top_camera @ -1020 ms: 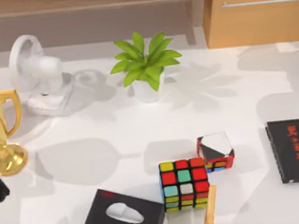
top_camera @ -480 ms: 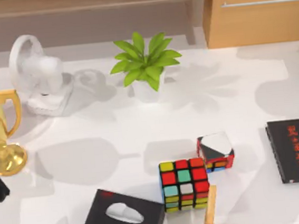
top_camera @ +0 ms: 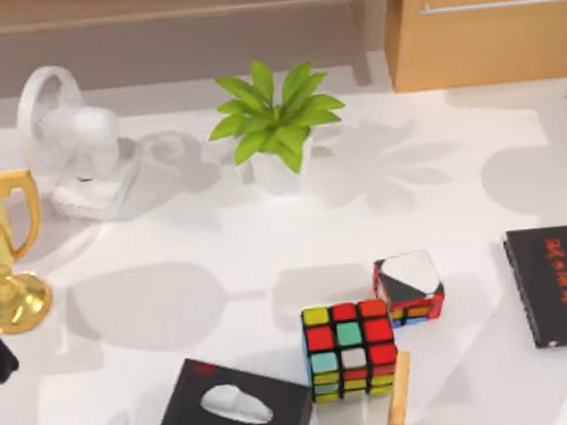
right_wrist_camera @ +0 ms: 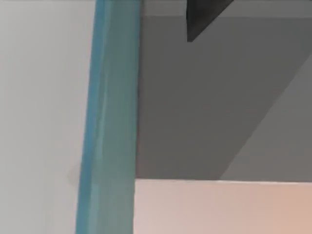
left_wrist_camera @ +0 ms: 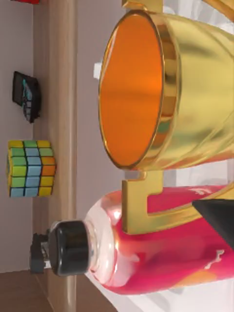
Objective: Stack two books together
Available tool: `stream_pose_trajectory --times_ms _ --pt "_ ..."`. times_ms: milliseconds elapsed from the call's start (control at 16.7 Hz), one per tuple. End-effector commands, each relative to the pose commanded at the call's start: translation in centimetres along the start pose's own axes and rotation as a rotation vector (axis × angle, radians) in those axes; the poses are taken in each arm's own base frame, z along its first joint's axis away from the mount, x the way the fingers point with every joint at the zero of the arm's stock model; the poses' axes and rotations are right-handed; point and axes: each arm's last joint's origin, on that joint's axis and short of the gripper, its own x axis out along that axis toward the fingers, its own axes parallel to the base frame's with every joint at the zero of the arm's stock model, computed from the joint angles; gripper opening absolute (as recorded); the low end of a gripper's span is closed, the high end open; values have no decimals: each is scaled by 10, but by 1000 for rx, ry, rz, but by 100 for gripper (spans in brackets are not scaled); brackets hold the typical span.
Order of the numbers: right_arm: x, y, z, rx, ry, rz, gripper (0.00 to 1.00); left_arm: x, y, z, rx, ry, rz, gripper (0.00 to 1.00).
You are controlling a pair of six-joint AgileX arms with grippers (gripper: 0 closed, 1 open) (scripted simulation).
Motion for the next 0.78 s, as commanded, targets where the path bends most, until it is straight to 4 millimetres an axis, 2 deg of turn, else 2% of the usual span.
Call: stream_pose_trajectory --times_ms 600,780 --pt "0 0 0 0 0 0 2 0 0 0 0 0 0 100" --pt "0 0 0 0 0 0 0 0 0 0 0 0 0 100"
